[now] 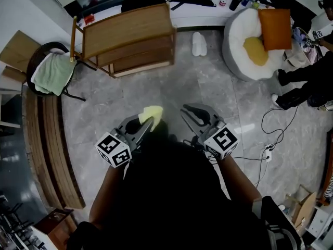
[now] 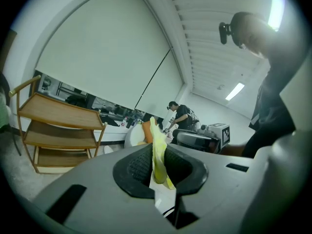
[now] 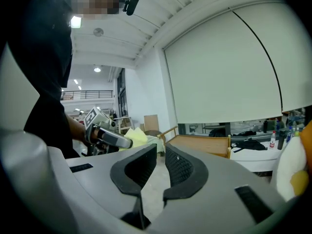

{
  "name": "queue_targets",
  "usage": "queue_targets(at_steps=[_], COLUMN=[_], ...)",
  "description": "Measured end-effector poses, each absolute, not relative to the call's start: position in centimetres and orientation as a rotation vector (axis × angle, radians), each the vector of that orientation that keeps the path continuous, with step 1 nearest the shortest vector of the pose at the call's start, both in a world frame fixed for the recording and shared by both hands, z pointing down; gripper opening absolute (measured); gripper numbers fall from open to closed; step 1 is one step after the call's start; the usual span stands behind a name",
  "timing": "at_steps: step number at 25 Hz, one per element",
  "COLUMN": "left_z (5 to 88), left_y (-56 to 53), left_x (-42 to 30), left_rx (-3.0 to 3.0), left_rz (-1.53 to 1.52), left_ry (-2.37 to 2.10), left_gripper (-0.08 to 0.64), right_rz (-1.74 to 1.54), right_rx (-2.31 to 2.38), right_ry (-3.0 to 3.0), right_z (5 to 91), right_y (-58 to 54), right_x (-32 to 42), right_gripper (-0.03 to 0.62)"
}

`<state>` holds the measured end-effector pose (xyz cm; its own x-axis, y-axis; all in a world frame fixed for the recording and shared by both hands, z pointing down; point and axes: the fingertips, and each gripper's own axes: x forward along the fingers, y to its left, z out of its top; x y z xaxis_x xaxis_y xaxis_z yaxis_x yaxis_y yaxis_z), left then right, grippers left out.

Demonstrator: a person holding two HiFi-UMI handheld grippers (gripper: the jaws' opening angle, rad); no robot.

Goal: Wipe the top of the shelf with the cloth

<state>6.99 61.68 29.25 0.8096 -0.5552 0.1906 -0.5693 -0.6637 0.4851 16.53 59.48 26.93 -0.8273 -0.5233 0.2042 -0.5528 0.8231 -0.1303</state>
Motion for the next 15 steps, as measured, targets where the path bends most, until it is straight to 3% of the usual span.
queue_targets(at_steps=[15], left_z=[29.0], left_y=[44.7], left_x=[3.0], left_rx=[2.476], left_rz=[-0.098], left_ry=[-0.813], left_gripper=[0.034], right_rz=[0.351], right_rx=[0.891], right_ry=[-2.692], right_z=[27.6], right_y=[41.2], right_x=[14.5], right_gripper=[0.043])
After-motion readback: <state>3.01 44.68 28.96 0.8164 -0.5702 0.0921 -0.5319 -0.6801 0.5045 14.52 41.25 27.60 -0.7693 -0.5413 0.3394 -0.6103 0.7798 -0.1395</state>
